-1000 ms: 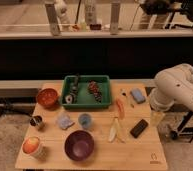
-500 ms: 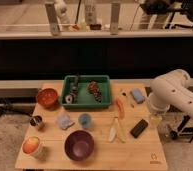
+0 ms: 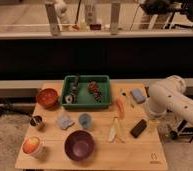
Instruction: Wipe red bowl with eraser
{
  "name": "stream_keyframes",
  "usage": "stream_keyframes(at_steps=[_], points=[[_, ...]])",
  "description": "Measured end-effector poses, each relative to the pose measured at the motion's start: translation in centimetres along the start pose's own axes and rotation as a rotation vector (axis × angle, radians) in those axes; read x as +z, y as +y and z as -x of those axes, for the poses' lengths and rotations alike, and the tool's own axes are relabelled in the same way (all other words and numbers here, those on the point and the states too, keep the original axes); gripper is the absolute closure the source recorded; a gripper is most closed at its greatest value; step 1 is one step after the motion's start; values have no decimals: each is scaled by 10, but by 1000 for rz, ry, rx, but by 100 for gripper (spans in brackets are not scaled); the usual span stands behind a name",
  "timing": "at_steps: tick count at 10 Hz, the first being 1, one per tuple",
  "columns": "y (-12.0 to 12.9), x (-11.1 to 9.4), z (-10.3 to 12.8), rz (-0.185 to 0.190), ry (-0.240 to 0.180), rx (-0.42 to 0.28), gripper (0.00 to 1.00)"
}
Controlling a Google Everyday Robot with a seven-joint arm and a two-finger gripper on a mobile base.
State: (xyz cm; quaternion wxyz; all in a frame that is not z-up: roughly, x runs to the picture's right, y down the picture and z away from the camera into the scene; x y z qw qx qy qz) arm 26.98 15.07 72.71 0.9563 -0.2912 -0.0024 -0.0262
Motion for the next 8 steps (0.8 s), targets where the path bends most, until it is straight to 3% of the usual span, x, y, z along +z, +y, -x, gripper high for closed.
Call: stream_keyframes(at_steps=[8], points=[[0,39,-2,43,-27,-47,20]])
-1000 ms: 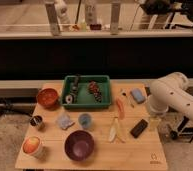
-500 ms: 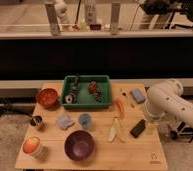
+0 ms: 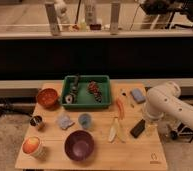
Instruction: Wipe red bowl with eraser
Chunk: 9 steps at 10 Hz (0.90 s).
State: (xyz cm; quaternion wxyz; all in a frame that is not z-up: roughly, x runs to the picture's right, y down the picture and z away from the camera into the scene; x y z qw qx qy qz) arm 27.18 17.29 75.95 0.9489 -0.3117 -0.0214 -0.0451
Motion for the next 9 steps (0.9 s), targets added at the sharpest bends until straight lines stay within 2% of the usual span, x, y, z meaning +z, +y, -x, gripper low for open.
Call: stream_keyframes(at_steps=[9], points=[[-7,25,-10,36,-8,-47,20]])
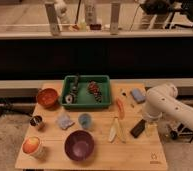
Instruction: Wipe red bowl with eraser
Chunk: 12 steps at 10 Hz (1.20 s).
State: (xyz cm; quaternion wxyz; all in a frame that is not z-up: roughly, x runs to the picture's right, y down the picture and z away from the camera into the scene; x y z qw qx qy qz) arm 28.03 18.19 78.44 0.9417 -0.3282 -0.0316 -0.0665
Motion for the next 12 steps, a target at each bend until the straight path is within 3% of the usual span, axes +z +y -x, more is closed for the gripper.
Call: stream_keyframes(at_steps=[12], points=[[-3,26,-8,68,-5,-100,20]])
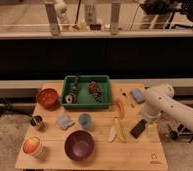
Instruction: Wipe red bowl with eraser
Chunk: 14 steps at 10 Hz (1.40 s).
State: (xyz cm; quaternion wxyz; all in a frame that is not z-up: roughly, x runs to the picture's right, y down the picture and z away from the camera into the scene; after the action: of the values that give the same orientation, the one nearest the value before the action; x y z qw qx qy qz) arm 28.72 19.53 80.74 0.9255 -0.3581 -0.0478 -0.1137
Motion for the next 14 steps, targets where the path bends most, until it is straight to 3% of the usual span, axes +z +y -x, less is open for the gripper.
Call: stream_keyframes(at_steps=[14], points=[[5,12,-5,45,29,-48,20]])
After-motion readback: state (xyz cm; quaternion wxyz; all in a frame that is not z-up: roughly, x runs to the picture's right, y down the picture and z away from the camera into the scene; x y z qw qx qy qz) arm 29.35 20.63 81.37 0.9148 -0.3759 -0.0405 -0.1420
